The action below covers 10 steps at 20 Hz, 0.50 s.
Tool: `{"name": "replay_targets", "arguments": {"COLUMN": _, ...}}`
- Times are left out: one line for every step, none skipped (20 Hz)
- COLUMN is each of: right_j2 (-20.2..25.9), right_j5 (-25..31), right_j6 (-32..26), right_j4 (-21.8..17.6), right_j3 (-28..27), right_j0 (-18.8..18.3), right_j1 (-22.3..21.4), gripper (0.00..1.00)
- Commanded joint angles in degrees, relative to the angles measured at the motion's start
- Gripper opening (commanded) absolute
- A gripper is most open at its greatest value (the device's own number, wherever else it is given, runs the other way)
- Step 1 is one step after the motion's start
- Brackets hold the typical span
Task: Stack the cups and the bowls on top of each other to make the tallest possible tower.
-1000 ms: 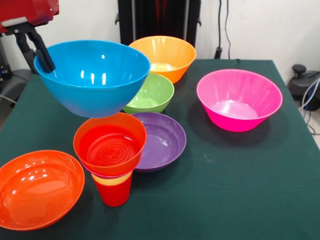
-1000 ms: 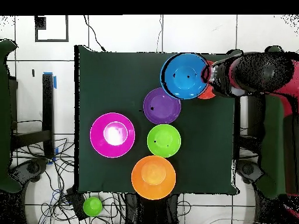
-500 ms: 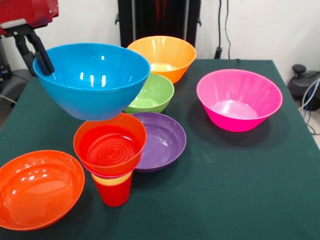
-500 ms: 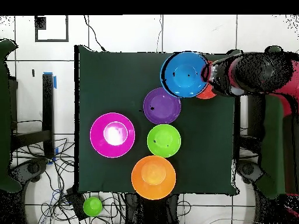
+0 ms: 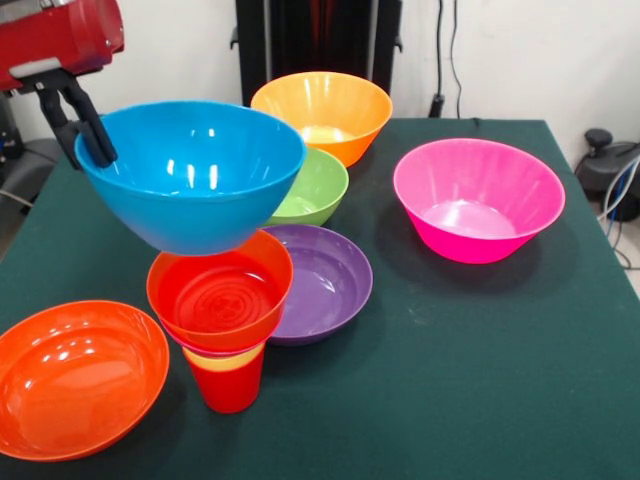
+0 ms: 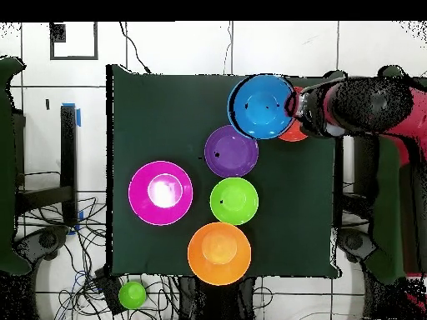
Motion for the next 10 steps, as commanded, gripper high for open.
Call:
{"name": "replay_targets", "arguments": {"right_j2": -0.19, "right_j5": -2.52, "right_j6": -12.95, "right_j4": -3.02, "right_j3": 1.59, "right_j0": 2.16, "right_j1": 3.95, "gripper": 0.00}}
{"name": "replay_targets", "arguments": {"right_j2": -0.22, "right_j5": -2.58, "right_j6": -12.96, "right_j4": -3.06, "right_j3": 1.64, "right_j0": 2.18, "right_j1": 4.01, "gripper": 0.00}}
{"name": "replay_targets", "arguments": {"right_j2": -0.33, "right_j5": -2.64, "right_j6": -13.04, "right_j4": -3.22, "right_j3": 1.72, "right_j0": 2.19, "right_j1": 4.20, "gripper": 0.00}}
{"name": "replay_targets", "arguments": {"right_j2": -0.38, "right_j5": -2.77, "right_j6": -13.02, "right_j4": -3.27, "right_j3": 2.12, "right_j0": 2.04, "right_j1": 4.20, "gripper": 0.00}}
{"name": "replay_targets", "arguments": {"right_j2": -0.47, "right_j5": -2.63, "right_j6": -13.02, "right_j4": -3.28, "right_j3": 2.30, "right_j0": 2.01, "right_j1": 4.31, "gripper": 0.00}}
{"name": "replay_targets", "arguments": {"right_j2": -0.52, "right_j5": -2.54, "right_j6": -12.97, "right_j4": -3.20, "right_j3": 2.44, "right_j0": 1.96, "right_j1": 4.46, "gripper": 0.00}}
{"name": "replay_targets", "arguments": {"right_j2": -0.66, "right_j5": -2.43, "right_j6": -13.26, "right_j4": -3.48, "right_j3": 1.68, "right_j0": 2.32, "right_j1": 5.04, "gripper": 0.00}}
{"name": "replay_targets", "arguments": {"right_j2": -0.73, "right_j5": -2.34, "right_j6": -13.32, "right_j4": -3.52, "right_j3": 1.44, "right_j0": 2.42, "right_j1": 5.25, "gripper": 0.00}}
{"name": "replay_targets", "arguments": {"right_j2": -0.76, "right_j5": -1.98, "right_j6": -13.51, "right_j4": -3.53, "right_j3": 1.28, "right_j0": 2.44, "right_j1": 5.24, "gripper": 0.00}}
{"name": "replay_targets", "arguments": {"right_j2": -0.77, "right_j5": -1.74, "right_j6": -13.76, "right_j4": -3.60, "right_j3": 1.04, "right_j0": 2.50, "right_j1": 5.33, "gripper": 0.00}}
